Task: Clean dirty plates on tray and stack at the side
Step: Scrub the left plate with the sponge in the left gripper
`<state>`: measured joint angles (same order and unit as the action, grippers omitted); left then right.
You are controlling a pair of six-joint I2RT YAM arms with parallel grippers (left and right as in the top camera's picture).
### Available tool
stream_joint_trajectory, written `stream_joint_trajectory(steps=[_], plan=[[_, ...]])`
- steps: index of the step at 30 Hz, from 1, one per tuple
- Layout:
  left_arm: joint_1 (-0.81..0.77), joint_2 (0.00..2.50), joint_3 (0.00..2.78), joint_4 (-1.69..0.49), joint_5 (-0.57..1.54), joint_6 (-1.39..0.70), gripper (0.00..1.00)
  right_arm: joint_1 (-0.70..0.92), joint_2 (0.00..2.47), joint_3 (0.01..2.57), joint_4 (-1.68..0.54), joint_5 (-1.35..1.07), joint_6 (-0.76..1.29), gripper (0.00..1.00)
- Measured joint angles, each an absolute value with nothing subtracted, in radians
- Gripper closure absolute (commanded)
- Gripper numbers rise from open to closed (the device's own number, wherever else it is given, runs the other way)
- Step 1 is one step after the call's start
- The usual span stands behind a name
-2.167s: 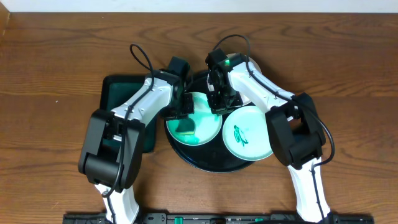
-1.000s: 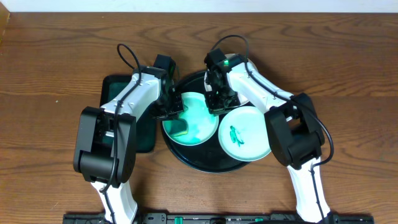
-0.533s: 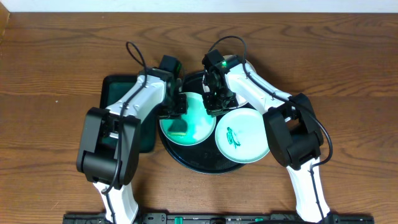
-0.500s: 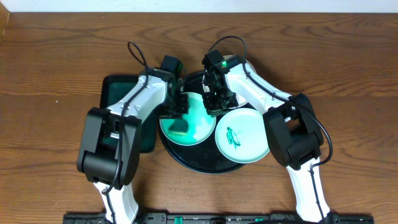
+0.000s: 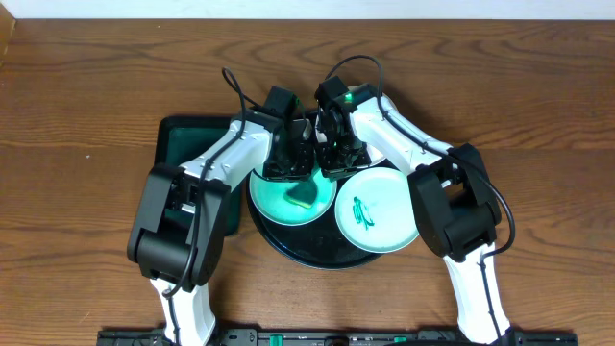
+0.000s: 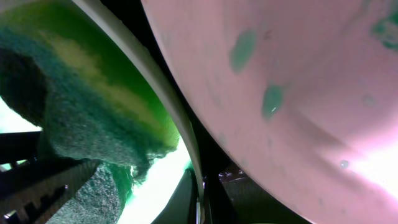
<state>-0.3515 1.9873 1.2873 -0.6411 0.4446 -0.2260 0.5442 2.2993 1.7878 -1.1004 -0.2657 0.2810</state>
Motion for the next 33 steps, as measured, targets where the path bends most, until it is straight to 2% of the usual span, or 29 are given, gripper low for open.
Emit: stream_joint_trajectory(steps=[15,27,33], plan=[[-0.294,1.972,1.315,-0.816,0.146,-0.442,0.93,0.557,2.301,1.788,-1.077,-0.289,0.281,0.99],[-0.334,1.965,1.382,-1.0,-0.044,-0.468,0.93,0.558,2.301,1.788,-1.077,-0.297,0.281,0.99],[-0.329,1.869,1.396,-1.055,-0.109,-0.467,0.93,0.558,2.301,1.788,-1.078,-0.298,0.281,0.99]])
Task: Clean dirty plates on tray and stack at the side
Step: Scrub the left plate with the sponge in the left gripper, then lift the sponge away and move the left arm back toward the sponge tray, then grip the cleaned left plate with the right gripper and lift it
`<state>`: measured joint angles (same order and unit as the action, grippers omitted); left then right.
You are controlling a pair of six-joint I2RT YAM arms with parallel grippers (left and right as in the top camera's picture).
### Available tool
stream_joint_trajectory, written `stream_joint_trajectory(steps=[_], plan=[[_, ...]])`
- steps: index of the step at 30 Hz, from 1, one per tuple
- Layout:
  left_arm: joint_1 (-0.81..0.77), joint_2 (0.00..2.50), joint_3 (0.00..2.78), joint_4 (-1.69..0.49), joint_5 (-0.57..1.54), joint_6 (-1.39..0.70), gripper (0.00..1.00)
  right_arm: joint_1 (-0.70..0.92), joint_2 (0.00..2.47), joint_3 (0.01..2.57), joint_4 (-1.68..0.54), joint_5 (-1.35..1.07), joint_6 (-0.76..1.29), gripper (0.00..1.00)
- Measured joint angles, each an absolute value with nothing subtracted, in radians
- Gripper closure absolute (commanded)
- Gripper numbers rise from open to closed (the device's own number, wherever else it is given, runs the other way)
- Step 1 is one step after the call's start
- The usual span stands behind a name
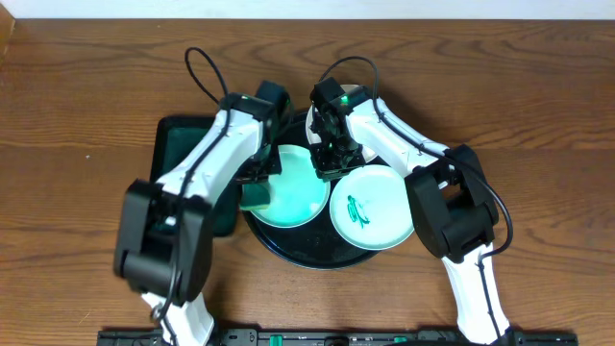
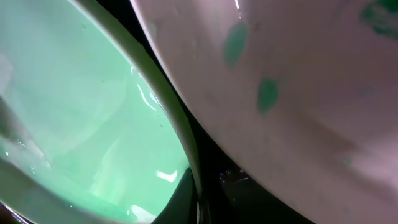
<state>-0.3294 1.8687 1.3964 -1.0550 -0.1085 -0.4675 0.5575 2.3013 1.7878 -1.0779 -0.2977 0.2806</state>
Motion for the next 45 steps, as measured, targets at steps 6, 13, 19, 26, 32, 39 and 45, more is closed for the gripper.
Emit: stream_joint_trajectory(steps=[6,13,19,26,32,39,45], plan=[[-0.305,1.742,1.409,-1.065,-0.139,-0.46,0.93,0.558,2.301,1.788,-1.077,-0.298,0.281,0.99],[-0.164,1.714,1.414,-1.115,-0.136,-0.454,0.93,0.558,2.301,1.788,-1.071,-0.298,0.273,0.99],[-0.036,1.721,1.414,-1.118,-0.082,-0.41,0.93,0.561,2.301,1.787,-1.056,-0.295,0.266,0.99],[0.005,1.74,1.414,-1.118,-0.048,-0.385,0.93,0.596,2.29,1.787,-1.048,-0.201,0.253,0.99],[0.006,1.74,1.414,-1.118,-0.035,-0.384,0.93,0.67,2.254,1.784,-1.008,0.002,0.234,0.99],[0.006,1.746,1.414,-1.118,-0.032,-0.384,0.92,0.758,2.138,1.783,-1.007,0.198,0.226,0.99],[0.006,1.764,1.414,-1.118,-0.032,-0.384,0.92,0.783,2.088,1.783,-1.008,0.312,0.226,0.99]])
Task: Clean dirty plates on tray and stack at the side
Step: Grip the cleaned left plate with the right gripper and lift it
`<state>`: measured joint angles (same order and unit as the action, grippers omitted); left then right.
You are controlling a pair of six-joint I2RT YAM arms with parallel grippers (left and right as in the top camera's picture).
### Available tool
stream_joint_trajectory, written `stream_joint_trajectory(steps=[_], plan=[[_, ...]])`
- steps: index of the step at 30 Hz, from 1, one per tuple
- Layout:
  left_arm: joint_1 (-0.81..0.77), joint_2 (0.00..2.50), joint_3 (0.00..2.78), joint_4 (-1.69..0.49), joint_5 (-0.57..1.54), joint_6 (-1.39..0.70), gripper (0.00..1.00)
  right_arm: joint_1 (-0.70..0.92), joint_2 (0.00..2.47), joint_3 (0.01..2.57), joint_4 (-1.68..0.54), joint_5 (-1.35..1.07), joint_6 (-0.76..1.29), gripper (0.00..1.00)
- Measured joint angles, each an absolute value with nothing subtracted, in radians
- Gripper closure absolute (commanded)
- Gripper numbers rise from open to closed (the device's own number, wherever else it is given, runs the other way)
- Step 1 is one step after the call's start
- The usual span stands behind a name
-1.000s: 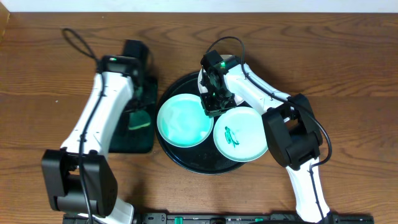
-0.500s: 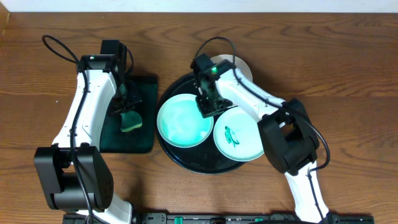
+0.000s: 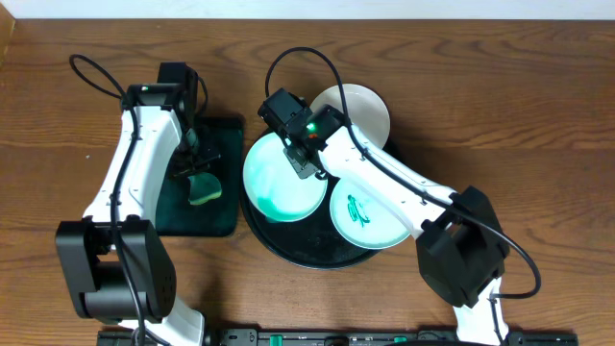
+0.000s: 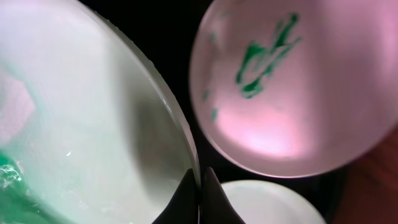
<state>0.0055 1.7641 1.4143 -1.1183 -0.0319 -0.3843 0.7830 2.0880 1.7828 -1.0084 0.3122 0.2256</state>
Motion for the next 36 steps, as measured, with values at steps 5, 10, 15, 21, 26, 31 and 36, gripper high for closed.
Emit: stream_joint_trajectory(steps=[5,10,15,21,26,31,36], plan=[[0.006,1.787,1.414,-1.118,-0.032,-0.384,0.93,0.786,2.059,1.78,-1.007,0.408,0.205,0.99],[0.006,1.798,1.414,-1.118,-0.032,-0.384,0.93,0.804,1.996,1.778,-1.006,0.504,0.176,0.99],[0.006,1.798,1.414,-1.118,-0.032,-0.384,0.93,0.838,1.932,1.778,-1.005,0.587,0.144,0.99],[0.006,1.798,1.414,-1.118,-0.032,-0.384,0.93,0.901,1.909,1.778,-1.017,0.736,0.096,0.99],[0.006,1.798,1.414,-1.118,-0.032,-0.384,0.93,0.966,1.909,1.777,-1.032,0.879,0.063,0.99],[0.006,1.798,1.414,-1.118,-0.032,-0.384,0.93,1.029,1.909,1.777,-1.057,1.029,0.048,0.99],[0.006,1.798,1.414,-1.119,-0.032,-0.384,0.93,1.079,1.909,1.777,-1.098,1.14,0.04,0.99]])
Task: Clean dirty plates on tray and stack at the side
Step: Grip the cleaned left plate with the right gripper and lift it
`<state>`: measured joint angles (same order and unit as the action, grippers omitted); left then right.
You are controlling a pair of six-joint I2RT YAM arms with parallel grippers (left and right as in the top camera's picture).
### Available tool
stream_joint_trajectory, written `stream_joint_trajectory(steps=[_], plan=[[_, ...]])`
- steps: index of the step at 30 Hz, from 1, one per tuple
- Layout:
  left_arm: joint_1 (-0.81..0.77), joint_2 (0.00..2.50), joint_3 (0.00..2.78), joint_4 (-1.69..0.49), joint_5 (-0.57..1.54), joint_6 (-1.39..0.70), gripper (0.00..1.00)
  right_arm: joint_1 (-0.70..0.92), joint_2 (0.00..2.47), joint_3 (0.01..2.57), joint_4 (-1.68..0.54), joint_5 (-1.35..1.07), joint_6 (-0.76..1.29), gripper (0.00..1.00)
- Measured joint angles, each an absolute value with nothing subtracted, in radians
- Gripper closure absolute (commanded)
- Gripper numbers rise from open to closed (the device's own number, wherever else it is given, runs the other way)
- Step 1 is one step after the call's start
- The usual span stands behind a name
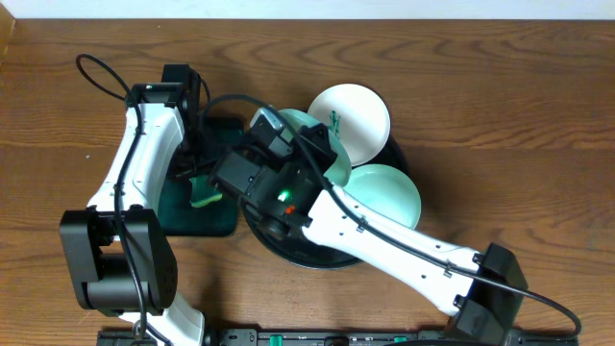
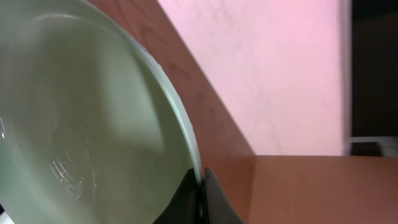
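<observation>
My right gripper [image 2: 200, 182] is shut on the rim of a pale green plate [image 2: 93, 118], held up on edge and filling the right wrist view. Overhead, that plate [image 1: 322, 146] stands tilted high above the black round tray [image 1: 396, 152]. Another mint plate [image 1: 386, 192] lies on the tray, partly under my right arm. A white plate [image 1: 354, 113] with a small green mark at its left edge sits at the tray's back. My left gripper [image 1: 197, 171] hovers over the dark green square tray [image 1: 219, 223], just above the green sponge [image 1: 204, 199]; its jaws are too small to read.
The brown wooden table [image 1: 500, 115] stretches wide on both sides of the trays. My raised right arm [image 1: 384, 240] crosses above the round tray and hides its front half. A black cable loops behind the left arm.
My right gripper has lifted the green plate off the round tray and tipped it on edge, high toward the camera. The left arm and the sponge have hardly moved.
First the left gripper held the sponge on the green plate while the right pinched its rim. Then the sponge was at the plate's left edge. Later the sponge lay in the square tray and the plate was tilted; now the plate hangs in the air.
</observation>
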<state>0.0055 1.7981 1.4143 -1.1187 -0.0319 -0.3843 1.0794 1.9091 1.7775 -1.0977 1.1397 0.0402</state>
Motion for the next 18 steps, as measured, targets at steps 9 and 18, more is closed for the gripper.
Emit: stream_joint_trajectory(steps=[9,18], plan=[[0.006,1.798,1.414,-1.119,-0.032,-0.384,0.92,1.118,1.909,1.777,-1.122,1.248,0.04,0.99],[0.006,1.798,1.414,-1.119,-0.032,-0.384,0.93,1.118,1.909,1.777,-1.142,1.268,0.041,0.99]])
